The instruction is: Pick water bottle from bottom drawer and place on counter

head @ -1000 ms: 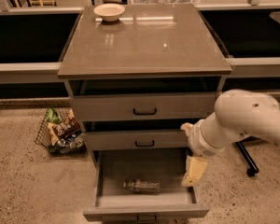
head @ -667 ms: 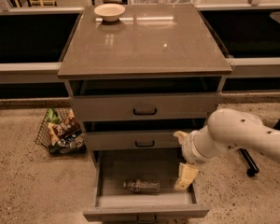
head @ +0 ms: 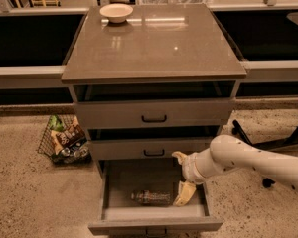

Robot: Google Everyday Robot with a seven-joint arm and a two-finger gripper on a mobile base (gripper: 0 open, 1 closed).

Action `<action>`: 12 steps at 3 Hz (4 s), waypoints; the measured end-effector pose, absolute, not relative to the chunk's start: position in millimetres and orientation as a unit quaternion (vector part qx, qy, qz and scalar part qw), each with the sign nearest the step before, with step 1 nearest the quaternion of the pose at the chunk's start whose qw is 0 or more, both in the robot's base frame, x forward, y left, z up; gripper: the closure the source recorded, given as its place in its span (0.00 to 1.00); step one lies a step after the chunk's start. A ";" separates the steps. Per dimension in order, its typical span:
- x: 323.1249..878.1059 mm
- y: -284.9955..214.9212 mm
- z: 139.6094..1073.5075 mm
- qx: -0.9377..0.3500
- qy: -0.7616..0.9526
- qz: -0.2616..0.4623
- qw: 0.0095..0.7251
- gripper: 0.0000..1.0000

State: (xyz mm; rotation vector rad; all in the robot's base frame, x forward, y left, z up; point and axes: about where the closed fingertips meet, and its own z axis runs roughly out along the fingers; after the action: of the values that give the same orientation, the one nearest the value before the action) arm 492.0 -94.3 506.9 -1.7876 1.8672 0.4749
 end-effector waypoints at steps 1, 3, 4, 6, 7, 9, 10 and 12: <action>492.0 -94.3 506.8 -0.658 0.687 0.175 0.254 0.00; 508.8 -91.4 442.3 -0.688 0.665 0.174 0.235 0.00; 515.2 -92.6 363.9 -0.686 0.668 0.191 0.218 0.00; 539.1 -83.4 279.2 -0.681 0.670 0.207 0.212 0.00; 539.1 -83.4 279.1 -0.681 0.670 0.207 0.212 0.00; 563.5 -66.2 231.1 -0.671 0.679 0.198 0.223 0.00; 575.4 -48.7 208.8 -0.667 0.683 0.189 0.230 0.00; 589.3 -17.2 171.8 -0.665 0.689 0.168 0.234 0.00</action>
Offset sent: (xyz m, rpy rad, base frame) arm 0.0078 0.0051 -0.0318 -0.0260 -0.0141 0.0760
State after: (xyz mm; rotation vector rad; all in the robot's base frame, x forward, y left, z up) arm 589.3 -17.2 171.8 -1.8255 1.8928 0.4626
